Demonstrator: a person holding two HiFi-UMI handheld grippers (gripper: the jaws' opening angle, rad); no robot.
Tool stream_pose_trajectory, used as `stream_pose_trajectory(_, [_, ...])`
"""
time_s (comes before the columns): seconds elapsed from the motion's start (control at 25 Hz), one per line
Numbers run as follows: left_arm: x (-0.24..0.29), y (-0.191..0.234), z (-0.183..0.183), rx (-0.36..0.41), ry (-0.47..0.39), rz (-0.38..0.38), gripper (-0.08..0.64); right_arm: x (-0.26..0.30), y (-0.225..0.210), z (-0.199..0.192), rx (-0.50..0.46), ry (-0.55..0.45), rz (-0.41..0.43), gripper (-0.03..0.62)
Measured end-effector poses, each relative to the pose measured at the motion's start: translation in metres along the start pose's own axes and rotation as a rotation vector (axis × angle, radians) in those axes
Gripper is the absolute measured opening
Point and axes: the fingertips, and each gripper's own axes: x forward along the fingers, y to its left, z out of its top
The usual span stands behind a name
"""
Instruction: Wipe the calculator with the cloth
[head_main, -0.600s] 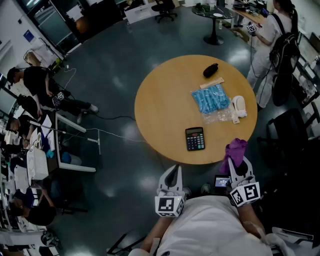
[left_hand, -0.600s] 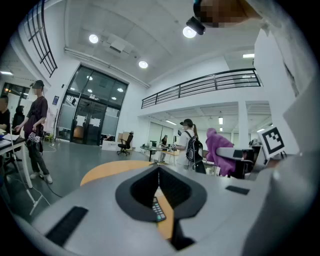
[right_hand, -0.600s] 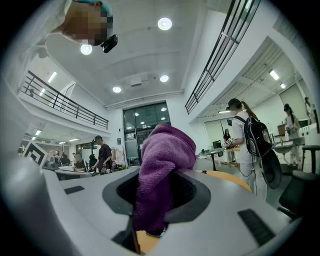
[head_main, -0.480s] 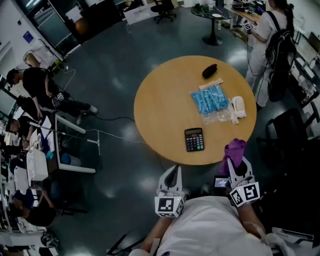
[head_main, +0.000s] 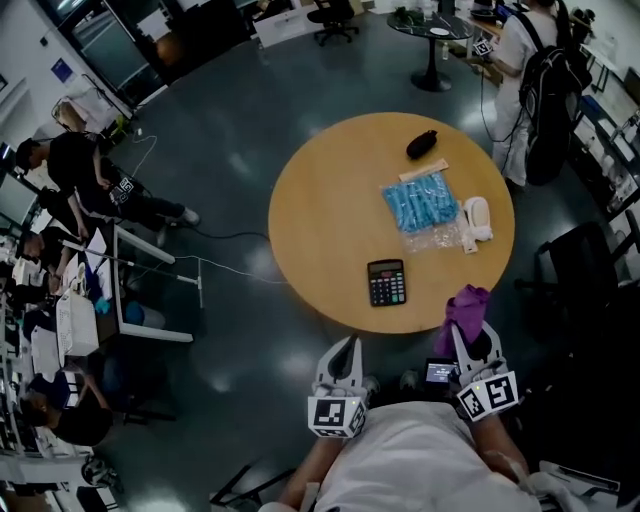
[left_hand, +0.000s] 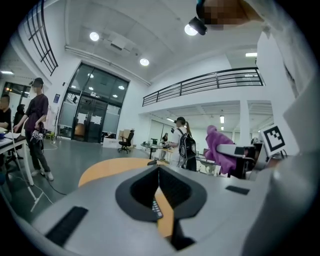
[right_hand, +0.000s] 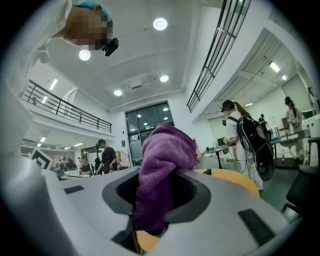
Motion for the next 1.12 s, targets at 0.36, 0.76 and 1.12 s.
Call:
stream_pose_trajectory(0.36, [0.046, 0.025, -0.041, 0.024, 0.094, -0.074, 0.009, 0.015, -0.009, -0.015, -0.014, 0.038, 0.053, 0.12])
stream_pose_trajectory(0.76, [0.203, 0.088, -0.134, 0.09, 0.42, -0.332, 0.086, 0.066, -0.024, -0.016, -0.011, 0.055, -0.058, 0.12])
stream_pose_trajectory(1.12, [0.302, 0.099, -0.217, 0.174, 0.785, -0.636, 0.12, 0.095, -0.043, -0.036, 0.027, 0.152, -0.048, 0.12])
